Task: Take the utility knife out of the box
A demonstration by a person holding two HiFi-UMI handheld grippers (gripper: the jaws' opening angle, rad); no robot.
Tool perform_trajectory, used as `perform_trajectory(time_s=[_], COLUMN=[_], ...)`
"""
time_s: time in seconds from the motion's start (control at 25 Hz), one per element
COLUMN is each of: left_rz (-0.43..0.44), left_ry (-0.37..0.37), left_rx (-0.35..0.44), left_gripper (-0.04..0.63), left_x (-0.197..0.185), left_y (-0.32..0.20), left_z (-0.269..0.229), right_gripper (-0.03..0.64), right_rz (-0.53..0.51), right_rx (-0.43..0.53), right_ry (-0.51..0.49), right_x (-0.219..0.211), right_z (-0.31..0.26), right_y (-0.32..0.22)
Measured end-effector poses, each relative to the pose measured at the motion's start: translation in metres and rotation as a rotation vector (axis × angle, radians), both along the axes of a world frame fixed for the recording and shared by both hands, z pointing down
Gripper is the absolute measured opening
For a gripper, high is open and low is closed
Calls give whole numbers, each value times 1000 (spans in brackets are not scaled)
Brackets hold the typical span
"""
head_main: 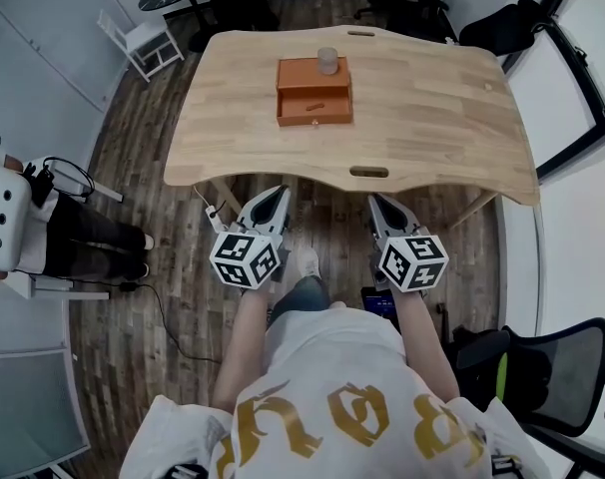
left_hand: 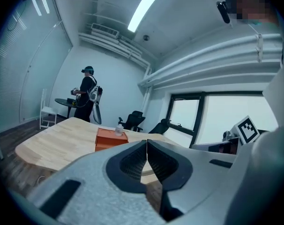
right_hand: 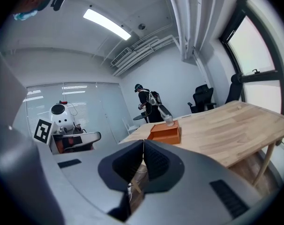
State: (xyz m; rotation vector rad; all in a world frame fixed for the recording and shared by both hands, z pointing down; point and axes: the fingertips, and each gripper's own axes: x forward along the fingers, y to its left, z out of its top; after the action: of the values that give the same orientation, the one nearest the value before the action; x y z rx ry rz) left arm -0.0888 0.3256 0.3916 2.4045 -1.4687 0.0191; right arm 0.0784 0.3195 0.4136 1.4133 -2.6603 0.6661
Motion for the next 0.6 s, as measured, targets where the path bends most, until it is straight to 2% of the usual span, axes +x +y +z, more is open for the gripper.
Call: perform_trajectory(time_s=[0.16,0.32,0.44,0.6], left_rz=[5,5,-1,-4], left_ry=[18,-5,-37,-43], left_rx=[-15,-10,-1,-2], left_gripper=[11,11,11,11], left_x=[-5,-11,-20,-29], left_y=[-17,-46,-78,-135], left_z=[6,13,16,14], right_gripper=[12,12,12,12], right_rz=[-12,-16,-16,8], right_rx=[-5,-10,-20,-29], right_ry=[6,6,14,24], right_x=[-5,-11,-18,-19], right_z=[5,14,21,21], right_y=[-20,-50,-81,-140])
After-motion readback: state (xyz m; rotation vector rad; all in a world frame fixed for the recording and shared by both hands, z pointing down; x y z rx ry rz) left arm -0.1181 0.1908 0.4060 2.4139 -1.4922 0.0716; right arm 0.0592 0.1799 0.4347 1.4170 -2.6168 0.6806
